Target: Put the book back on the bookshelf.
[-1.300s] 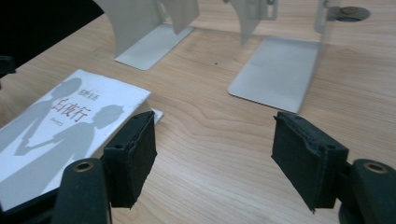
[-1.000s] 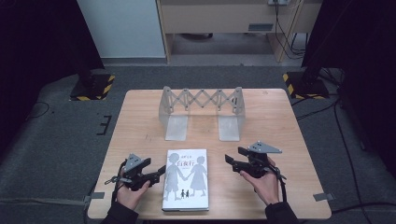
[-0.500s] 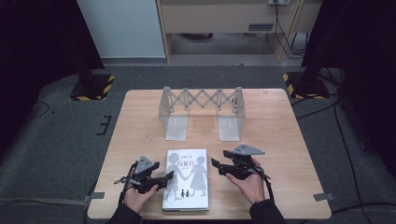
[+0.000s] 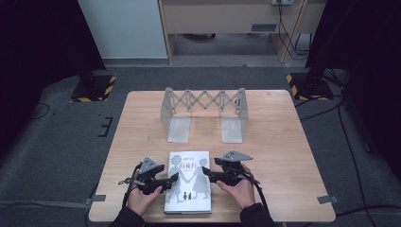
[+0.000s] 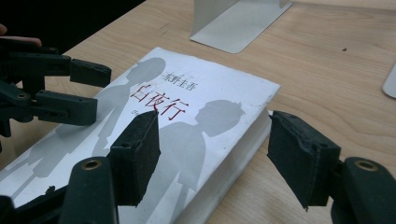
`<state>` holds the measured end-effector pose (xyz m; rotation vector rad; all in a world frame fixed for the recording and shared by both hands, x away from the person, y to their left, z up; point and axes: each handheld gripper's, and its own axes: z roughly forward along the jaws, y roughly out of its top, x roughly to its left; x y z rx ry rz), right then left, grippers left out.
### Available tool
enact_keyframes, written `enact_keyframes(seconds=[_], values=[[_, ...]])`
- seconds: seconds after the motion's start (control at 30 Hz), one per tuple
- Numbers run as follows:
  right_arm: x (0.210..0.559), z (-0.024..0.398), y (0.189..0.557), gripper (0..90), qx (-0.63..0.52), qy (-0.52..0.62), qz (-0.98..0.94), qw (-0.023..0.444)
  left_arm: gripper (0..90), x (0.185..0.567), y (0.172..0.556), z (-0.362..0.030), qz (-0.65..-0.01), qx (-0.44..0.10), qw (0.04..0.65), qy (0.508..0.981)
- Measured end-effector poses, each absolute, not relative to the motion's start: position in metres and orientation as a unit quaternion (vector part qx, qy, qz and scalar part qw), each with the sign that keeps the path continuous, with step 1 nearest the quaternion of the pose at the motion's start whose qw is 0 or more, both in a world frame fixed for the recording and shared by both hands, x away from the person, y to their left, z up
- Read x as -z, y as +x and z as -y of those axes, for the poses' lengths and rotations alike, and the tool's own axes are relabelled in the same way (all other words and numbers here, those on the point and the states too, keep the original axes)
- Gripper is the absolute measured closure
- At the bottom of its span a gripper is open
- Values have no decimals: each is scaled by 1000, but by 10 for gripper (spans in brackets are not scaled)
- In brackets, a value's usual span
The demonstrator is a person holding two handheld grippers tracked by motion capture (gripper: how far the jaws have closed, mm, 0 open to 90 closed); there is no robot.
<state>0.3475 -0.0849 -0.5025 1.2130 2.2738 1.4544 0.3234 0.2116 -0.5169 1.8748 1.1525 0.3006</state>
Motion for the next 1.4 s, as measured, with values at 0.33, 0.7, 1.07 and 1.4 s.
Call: enact_keyframes(seconds=[0.33, 0.7, 1.07, 1.4], values=[[517, 76, 346, 332, -480, 412, -771, 73, 248, 518, 326, -207, -461, -115, 448, 757], [524, 73, 349, 301, -482, 419, -768, 56, 469, 510, 321, -214, -451, -156, 437, 762], [527, 68, 351, 273, -487, 422, -763, 43, 534, 518, 320, -240, -494, -186, 394, 753], [520, 66, 349, 293, -493, 411, -764, 58, 517, 524, 320, -231, -480, -178, 389, 766]])
